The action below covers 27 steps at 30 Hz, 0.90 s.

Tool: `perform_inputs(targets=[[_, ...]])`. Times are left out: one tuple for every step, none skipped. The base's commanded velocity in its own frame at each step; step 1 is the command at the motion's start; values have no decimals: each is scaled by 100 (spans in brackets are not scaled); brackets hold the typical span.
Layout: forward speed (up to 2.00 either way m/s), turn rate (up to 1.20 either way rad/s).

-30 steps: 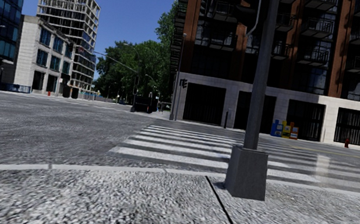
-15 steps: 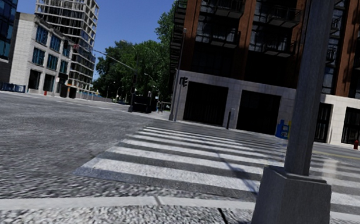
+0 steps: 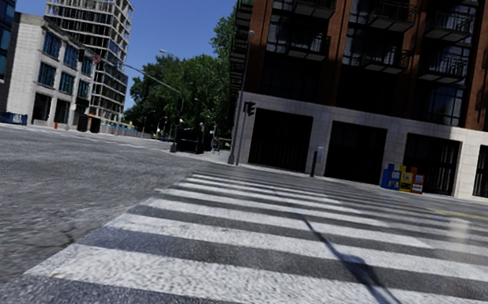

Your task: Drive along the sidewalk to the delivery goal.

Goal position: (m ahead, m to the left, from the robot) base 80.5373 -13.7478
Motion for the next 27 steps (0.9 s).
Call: perform_inputs(targets=[[200, 0], [200, 0], [200, 0], [200, 0], [200, 0], [200, 0], [200, 0], [200, 0], [200, 0], [200, 0], [200, 0], [200, 0], [200, 0], [200, 0], [200, 0], [200, 0], [200, 0], [200, 0], [200, 0], [200, 0], [200, 0], [200, 0], [200, 0], [200, 0], [200, 0], [200, 0], [200, 0]])
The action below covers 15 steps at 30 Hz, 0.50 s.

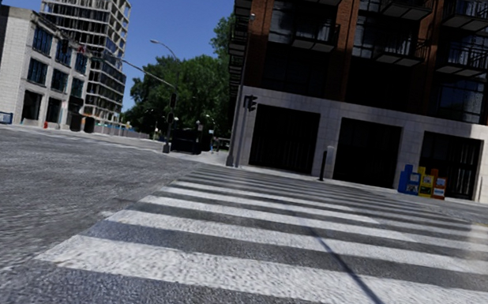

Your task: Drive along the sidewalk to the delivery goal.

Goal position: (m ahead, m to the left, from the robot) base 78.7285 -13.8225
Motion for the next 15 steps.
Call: perform_inputs(targets=[[200, 0], [200, 0], [200, 0], [200, 0], [200, 0], [200, 0], [200, 0], [200, 0], [200, 0], [200, 0], [200, 0], [200, 0], [200, 0], [200, 0], [200, 0]])
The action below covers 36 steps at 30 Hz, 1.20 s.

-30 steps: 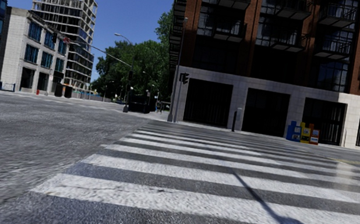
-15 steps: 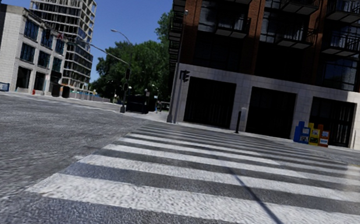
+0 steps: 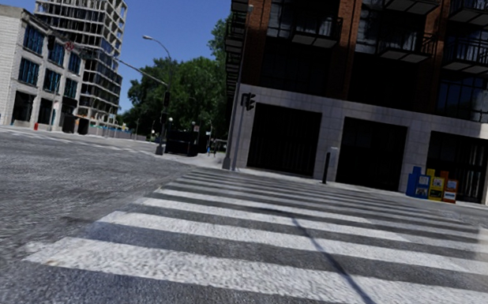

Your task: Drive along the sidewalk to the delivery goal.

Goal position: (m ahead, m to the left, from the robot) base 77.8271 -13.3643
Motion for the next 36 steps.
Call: perform_inputs(targets=[[200, 0], [200, 0], [200, 0], [200, 0], [200, 0], [200, 0], [200, 0], [200, 0], [200, 0], [200, 0], [200, 0], [200, 0], [200, 0], [200, 0], [200, 0], [200, 0], [200, 0], [200, 0], [200, 0], [200, 0], [200, 0], [200, 0], [200, 0], [200, 0], [200, 0], [200, 0], [200, 0], [200, 0], [200, 0], [200, 0], [200, 0], [200, 0], [200, 0], [200, 0], [200, 0], [200, 0]])
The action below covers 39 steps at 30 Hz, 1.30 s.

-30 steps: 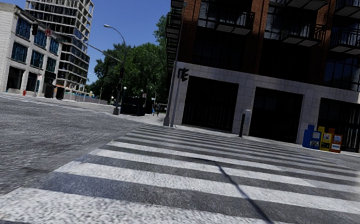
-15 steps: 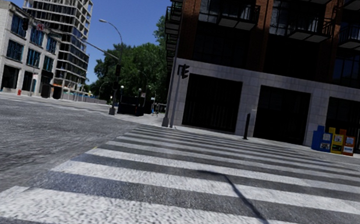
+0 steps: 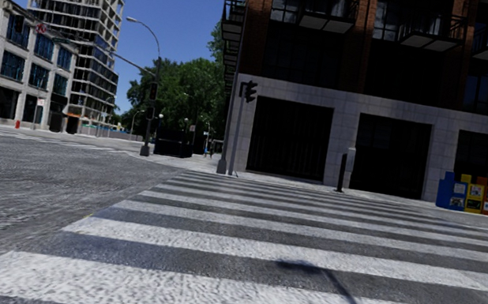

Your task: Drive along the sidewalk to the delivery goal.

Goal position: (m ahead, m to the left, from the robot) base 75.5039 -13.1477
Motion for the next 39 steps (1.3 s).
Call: perform_inputs(targets=[[200, 0], [200, 0], [200, 0], [200, 0], [200, 0], [200, 0], [200, 0], [200, 0], [200, 0], [200, 0], [200, 0], [200, 0], [200, 0], [200, 0], [200, 0], [200, 0], [200, 0], [200, 0], [200, 0], [200, 0], [200, 0], [200, 0], [200, 0], [200, 0], [200, 0], [200, 0], [200, 0], [200, 0], [200, 0], [200, 0], [200, 0], [200, 0], [200, 0], [200, 0], [200, 0], [200, 0], [200, 0], [200, 0], [200, 0]])
